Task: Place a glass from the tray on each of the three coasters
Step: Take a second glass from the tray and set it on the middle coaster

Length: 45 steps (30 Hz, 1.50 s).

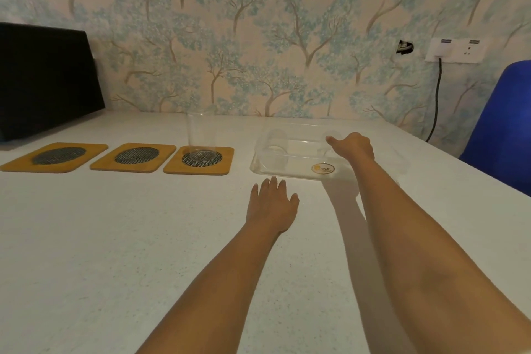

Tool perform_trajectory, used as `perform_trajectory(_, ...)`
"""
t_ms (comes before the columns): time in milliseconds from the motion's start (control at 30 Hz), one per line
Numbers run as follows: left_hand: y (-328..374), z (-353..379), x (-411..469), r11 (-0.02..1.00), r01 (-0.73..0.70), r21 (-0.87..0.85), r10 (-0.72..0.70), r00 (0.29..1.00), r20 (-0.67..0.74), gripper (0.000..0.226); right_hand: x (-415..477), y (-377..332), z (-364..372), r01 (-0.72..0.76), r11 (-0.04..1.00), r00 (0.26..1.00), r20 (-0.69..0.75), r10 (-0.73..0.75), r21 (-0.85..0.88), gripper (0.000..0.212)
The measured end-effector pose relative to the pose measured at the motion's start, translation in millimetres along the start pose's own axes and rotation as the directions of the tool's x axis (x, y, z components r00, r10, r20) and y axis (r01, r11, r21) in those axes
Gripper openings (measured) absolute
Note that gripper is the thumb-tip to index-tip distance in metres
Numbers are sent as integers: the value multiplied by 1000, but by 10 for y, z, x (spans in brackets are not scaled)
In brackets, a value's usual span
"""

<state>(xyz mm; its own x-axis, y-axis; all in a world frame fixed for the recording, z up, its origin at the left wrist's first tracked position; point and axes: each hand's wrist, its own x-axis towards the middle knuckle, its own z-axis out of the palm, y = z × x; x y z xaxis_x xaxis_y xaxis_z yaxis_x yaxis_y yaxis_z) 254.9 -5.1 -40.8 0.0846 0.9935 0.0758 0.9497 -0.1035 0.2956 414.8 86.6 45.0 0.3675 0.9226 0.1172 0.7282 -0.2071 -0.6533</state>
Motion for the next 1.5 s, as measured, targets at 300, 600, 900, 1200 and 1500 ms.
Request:
perform_trajectory(300, -16, 26, 30, 1000, -12, -9, 12, 999, -41, 58, 67, -64, 91, -82, 988, 995, 53, 89, -131, 70)
perform_trajectory(600, -22, 33, 39, 1000, -12, -24, 11, 999, -53, 58, 134, -66, 106, -140, 990, 990, 8, 140, 8, 81)
perform_trajectory(900, -20, 29, 33, 999, -13, -29, 11, 998, -60, 58, 89, -11, -9, -52, 839, 970, -172, 171, 542, 76)
perform_trajectory(1200, -98, -41, -15, 997, -59, -45, 60, 998, 14, 57, -206, -210, -57, -72, 138, 966, 34, 258, 988, 61)
perform_trajectory(1500, -732, -262, -161, 992, -121, 21, 119, 990, 75, 55, -696, -556, 158, -267, -171, 960, 277, 33, 948, 83)
